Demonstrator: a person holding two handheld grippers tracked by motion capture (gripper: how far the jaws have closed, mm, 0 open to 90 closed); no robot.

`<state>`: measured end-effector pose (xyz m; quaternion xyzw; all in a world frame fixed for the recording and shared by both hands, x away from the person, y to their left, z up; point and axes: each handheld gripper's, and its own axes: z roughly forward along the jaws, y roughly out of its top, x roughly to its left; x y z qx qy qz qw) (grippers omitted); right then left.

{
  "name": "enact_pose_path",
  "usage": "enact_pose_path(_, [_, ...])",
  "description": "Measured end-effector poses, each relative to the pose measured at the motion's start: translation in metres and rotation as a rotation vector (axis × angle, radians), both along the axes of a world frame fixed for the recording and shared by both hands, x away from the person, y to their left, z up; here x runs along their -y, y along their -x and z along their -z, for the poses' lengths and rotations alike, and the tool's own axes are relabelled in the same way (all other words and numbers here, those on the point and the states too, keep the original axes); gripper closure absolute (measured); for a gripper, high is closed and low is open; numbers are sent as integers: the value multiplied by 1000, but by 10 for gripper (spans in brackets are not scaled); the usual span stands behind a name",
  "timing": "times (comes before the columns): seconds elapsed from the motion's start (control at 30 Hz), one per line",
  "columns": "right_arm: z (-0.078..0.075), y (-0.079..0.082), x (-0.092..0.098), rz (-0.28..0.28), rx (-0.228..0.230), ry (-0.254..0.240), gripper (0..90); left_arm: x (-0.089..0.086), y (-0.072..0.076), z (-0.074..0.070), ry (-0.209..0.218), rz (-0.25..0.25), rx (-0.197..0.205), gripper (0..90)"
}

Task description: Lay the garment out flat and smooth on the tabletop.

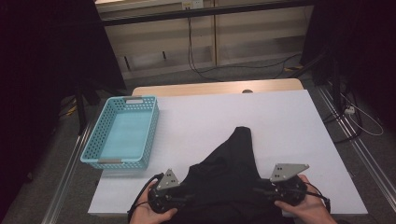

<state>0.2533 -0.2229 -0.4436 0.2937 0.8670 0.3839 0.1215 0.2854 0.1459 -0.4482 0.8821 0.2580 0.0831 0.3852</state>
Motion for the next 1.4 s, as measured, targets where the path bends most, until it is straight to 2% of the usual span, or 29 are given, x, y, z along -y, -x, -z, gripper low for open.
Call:
enact_pose_path(0.03, [-1,-5,-1,5,11,-9,649,1,-4,0,0,-5,22,417])
enact_pose_path(0.1, [-1,-16,-5,10,30,-16,644,5,-13,2,10,-22,29,355])
enact_pose_path(0.17, [0,-29,-11,6,39,-18,645,9,-22,4,22,-42,11,297])
enact_pose_path(0.23, [2,-41,-19,3,51,-15,656,11,-26,4,24,-49,21,243])
enact_pose_path(0.33, [6,-55,-32,-13,78,-3,665,7,-25,4,44,-52,32,239])
enact_pose_path(0.47, [10,-67,-47,-26,104,19,633,6,-22,3,43,-52,48,240])
enact_pose_path(0.6, [15,-72,-58,-51,93,27,587,9,-20,5,39,-39,42,240])
enact_pose_path(0.7, [16,-76,-63,-64,96,29,595,10,-20,6,24,-33,48,240])
enact_pose_path(0.83, [15,-82,-71,-66,109,16,642,9,-21,6,9,-37,56,240])
enact_pose_path(0.97, [14,-89,-78,-62,126,4,723,9,-21,7,15,-31,53,240])
enact_pose_path(1.13, [15,-98,-86,-66,103,8,836,8,-20,7,13,-30,62,239])
enact_pose_path(1.27, [12,-105,-89,-61,112,0,853,9,-20,7,2,-27,61,242])
enact_pose_path(1.4, [4,-115,-91,-36,128,-17,853,9,-20,8,0,-17,54,293])
